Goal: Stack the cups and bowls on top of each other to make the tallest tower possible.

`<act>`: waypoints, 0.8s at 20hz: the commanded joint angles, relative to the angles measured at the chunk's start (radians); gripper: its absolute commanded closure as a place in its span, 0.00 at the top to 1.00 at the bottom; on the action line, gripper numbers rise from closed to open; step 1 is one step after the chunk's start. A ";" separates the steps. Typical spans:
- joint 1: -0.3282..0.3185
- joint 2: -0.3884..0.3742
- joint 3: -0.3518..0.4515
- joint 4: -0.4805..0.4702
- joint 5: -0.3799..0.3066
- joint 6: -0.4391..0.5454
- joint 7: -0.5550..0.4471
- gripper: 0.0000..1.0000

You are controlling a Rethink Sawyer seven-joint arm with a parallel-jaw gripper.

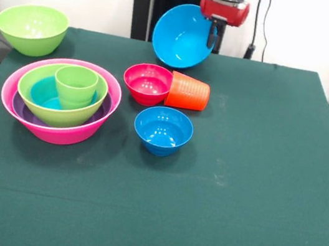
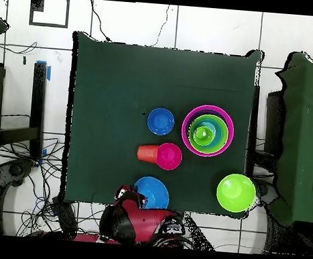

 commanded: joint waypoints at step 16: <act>0.091 0.199 0.248 -0.081 0.299 -0.205 0.384 0.00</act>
